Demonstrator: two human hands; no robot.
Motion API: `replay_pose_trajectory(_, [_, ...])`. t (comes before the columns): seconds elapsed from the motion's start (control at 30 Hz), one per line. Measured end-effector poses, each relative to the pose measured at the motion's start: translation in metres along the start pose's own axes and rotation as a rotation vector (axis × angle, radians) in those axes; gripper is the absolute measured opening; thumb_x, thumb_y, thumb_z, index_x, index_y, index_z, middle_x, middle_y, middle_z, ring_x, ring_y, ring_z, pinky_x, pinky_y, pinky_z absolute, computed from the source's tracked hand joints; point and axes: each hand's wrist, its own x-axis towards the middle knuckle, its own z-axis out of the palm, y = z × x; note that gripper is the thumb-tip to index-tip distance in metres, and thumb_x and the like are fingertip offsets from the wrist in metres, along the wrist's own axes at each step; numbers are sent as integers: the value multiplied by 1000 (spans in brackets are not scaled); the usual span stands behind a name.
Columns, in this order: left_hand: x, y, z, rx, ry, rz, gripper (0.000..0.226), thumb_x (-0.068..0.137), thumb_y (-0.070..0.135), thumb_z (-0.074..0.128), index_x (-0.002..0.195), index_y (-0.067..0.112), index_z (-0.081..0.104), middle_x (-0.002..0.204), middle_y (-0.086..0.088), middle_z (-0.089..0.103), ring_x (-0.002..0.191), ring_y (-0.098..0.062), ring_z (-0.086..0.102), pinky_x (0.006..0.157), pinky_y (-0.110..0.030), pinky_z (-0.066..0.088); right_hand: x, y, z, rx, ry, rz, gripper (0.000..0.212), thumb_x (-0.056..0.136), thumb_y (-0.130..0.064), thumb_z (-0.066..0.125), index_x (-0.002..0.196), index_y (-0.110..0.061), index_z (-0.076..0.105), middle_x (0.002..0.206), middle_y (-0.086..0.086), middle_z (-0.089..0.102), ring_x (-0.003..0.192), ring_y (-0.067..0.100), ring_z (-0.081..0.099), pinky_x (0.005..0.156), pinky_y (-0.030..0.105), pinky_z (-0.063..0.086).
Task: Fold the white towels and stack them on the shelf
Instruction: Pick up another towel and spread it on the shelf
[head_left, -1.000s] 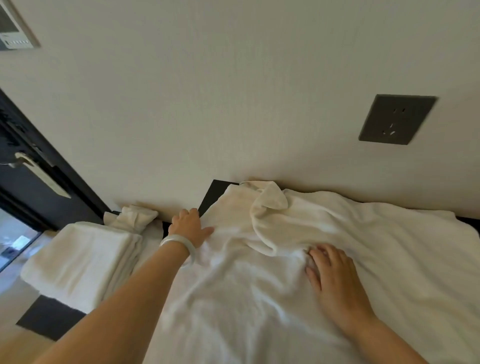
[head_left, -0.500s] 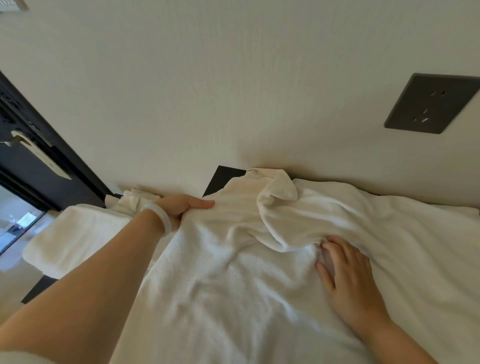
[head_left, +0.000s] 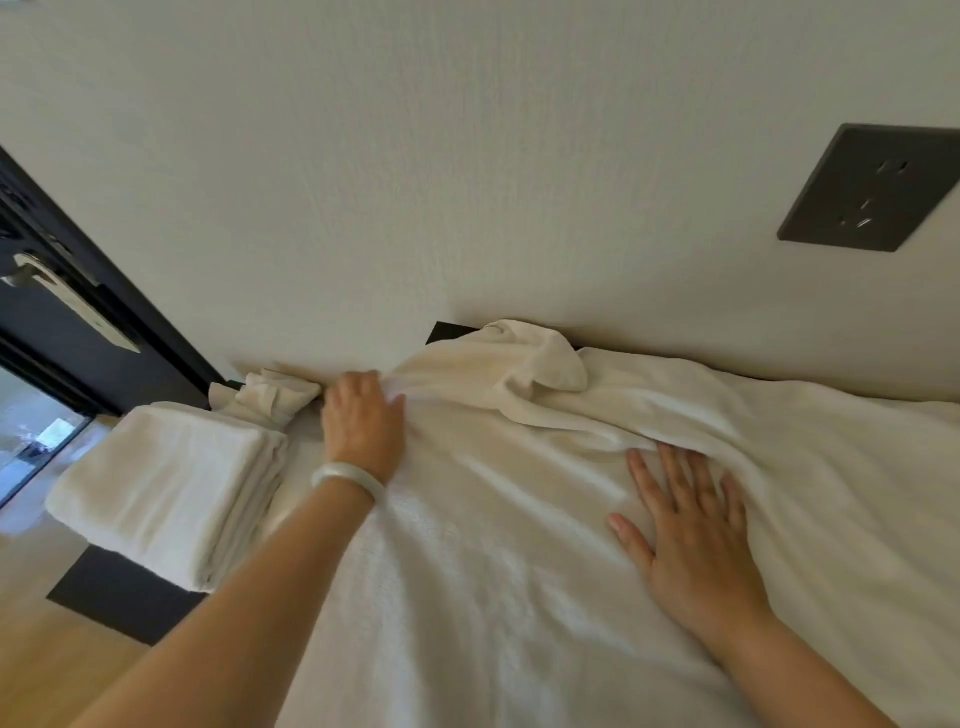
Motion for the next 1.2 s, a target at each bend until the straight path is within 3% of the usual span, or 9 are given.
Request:
replay_pose_trajectory(0.13, [-64, 38, 19, 12, -197, 400, 58, 102, 47, 30, 153, 21, 26, 160, -4, 21, 148, -23, 17, 119, -40, 13, 1, 1, 2, -19, -17, 24, 82, 79, -74, -19, 152, -37, -22, 162, -5, -28, 151, 21, -22, 121, 47, -12])
replay_pose_trajectory(0.3, [-87, 27, 26, 118, -271, 353, 63, 91, 63, -4, 146, 40, -25, 159, 4, -26, 148, -18, -22, 120, -42, -12, -15, 2, 0, -9, -28, 49, 87, 78, -75, -22, 155, -34, -16, 163, -2, -24, 151, 21, -20, 122, 48, -9])
replay_pose_trajectory(0.47, [-142, 17, 20, 91, -293, 353, 65, 85, 66, -17, 143, 43, -31, 154, 9, -36, 143, -15, -32, 118, -39, -18, -63, -2, -10, 34, 8, 68, 87, 94, -69, -4, 151, -21, 39, 158, 9, 33, 145, 31, 35, 116, 50, 19])
replay_pose_trajectory(0.6, [-192, 15, 1, 131, -259, 366, 64, 96, 58, 11, 155, 32, 17, 163, -5, 11, 149, -26, 12, 115, -43, 9, -109, -1, -6, 41, 105, 60, 76, 98, -66, 6, 147, -21, 44, 149, 13, 48, 136, 33, 44, 109, 53, 25])
replay_pose_trajectory(0.8, [-200, 12, -17, -14, -144, 400, 55, 92, 46, 35, 127, 17, 65, 134, -12, 59, 122, -34, 58, 102, -45, 35, -118, -6, -27, 151, 224, -4, 71, 99, -58, 22, 116, -10, 73, 114, 16, 72, 98, 38, 71, 84, 50, 49])
replay_pose_trajectory(0.93, [-125, 25, -34, -248, -118, 257, 27, 98, 25, 51, 114, 8, 66, 116, -11, 60, 107, -32, 58, 93, -42, 43, -50, 0, -70, 347, 317, -53, 27, 101, -22, 49, 116, -9, 67, 113, 7, 68, 105, 28, 62, 92, 36, 44])
replay_pose_trajectory(1.0, [-79, 34, -35, -286, -108, 220, 25, 98, 17, 53, 119, 7, 62, 120, -11, 57, 111, -29, 54, 95, -36, 40, -7, 0, -88, 366, 282, -66, 26, 100, -9, 52, 123, -9, 64, 122, 7, 64, 115, 26, 56, 99, 35, 41])
replay_pose_trajectory(1.1, [-20, 51, -32, -329, -190, 192, 28, 99, 16, 50, 124, 7, 58, 124, -12, 55, 110, -27, 54, 89, -26, 38, 50, 5, -98, 318, 25, -68, 27, 101, -13, 52, 126, -11, 61, 125, 3, 62, 119, 23, 55, 102, 36, 42])
replay_pose_trajectory(1.2, [14, 64, -21, -252, -300, 169, 32, 99, 19, 50, 129, 8, 53, 128, -12, 53, 113, -28, 54, 89, -28, 40, 82, 14, -99, 242, -249, -35, 12, 97, -25, 58, 102, -15, 63, 103, 0, 65, 96, 21, 63, 86, 38, 52])
